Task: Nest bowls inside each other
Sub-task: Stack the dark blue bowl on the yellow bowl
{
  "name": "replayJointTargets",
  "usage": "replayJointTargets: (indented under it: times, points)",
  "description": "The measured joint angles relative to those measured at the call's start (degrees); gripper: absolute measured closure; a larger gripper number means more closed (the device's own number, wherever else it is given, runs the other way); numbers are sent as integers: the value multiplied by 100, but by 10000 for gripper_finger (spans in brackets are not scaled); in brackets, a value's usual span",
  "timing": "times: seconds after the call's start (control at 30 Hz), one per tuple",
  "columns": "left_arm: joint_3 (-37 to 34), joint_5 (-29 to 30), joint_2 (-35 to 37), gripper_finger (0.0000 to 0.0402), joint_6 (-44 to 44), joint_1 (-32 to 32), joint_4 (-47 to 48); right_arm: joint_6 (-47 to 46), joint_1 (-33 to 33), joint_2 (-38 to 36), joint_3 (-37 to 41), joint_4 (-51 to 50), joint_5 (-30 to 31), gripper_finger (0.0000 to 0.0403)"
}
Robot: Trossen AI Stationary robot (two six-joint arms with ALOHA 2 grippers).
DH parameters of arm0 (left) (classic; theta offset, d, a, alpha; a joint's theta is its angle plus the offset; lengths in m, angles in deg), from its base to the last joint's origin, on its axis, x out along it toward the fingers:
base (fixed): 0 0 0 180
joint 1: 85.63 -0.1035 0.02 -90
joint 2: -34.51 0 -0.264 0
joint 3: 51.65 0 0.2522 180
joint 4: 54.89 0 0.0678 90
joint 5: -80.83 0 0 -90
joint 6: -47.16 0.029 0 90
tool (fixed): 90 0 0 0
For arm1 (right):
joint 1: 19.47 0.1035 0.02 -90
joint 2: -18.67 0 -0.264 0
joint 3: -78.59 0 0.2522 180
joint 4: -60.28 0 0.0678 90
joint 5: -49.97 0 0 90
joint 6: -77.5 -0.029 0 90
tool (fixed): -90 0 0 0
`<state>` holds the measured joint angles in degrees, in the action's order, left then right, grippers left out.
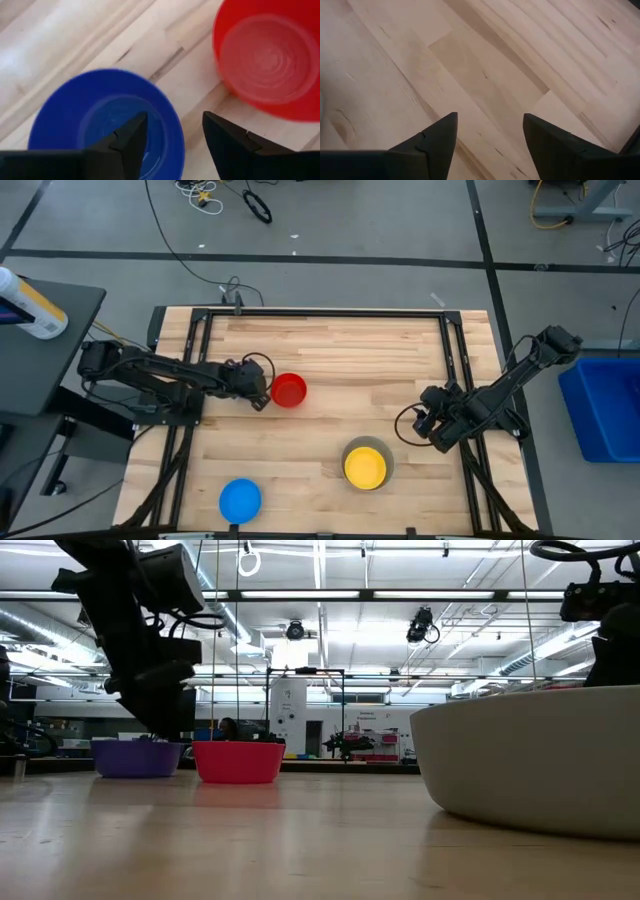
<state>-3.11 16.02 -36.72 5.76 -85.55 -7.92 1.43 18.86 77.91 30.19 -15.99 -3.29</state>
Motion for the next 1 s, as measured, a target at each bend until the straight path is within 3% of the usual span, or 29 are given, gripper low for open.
replayJointTargets:
  times: [0.5, 0.73, 0.87, 1.0]
  points:
    - [-522, -242, -1, 282, 310, 0, -616, 0, 0, 0, -2, 12, 0, 148]
    - [-528, -117, -1, 386, 942, 2, -737, 2, 0, 0, -2, 48, 2, 138]
    - [-530, -25, -3, 394, 1531, 0, -1150, 2, 0, 0, -2, 111, 2, 133]
    - [-530, -38, -1, 395, 2308, 0, -2138, 2, 0, 0, -2, 264, 2, 130]
